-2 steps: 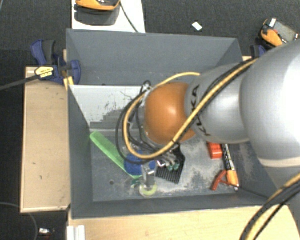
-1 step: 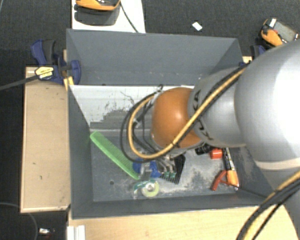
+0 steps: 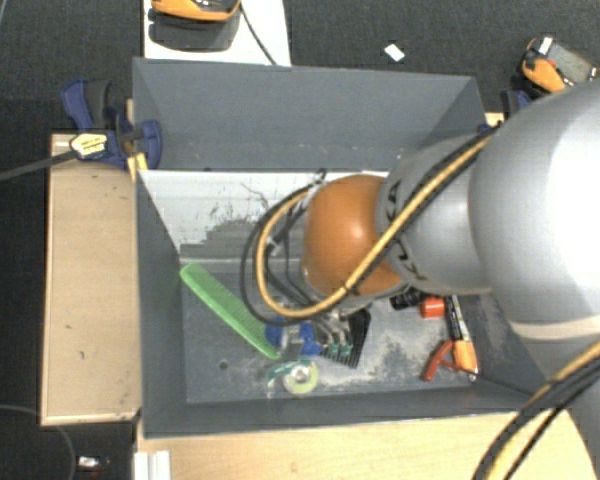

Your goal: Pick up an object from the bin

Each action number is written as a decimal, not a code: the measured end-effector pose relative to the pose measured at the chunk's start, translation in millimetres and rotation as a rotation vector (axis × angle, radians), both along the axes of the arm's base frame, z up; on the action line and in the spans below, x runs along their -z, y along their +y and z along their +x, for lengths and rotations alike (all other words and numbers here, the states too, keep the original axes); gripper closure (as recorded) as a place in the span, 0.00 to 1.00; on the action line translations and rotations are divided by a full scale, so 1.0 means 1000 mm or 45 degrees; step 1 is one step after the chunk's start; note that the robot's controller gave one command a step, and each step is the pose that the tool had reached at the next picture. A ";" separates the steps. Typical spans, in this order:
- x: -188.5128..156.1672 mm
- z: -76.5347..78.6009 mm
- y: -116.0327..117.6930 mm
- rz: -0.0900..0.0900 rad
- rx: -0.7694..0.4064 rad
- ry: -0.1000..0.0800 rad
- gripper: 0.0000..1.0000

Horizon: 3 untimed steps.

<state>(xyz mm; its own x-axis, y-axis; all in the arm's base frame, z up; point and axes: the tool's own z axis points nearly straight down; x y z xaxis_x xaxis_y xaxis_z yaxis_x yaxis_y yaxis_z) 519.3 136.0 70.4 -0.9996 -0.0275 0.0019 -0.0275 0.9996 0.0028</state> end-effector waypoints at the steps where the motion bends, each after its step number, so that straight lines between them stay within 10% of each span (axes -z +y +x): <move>1: -0.001 0.000 0.000 0.001 0.001 -0.001 1.00; 3: -0.054 0.001 0.000 0.002 0.002 -0.005 1.00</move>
Offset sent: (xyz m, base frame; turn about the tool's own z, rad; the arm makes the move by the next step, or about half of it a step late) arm 0.0002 0.0001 0.1161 0.0009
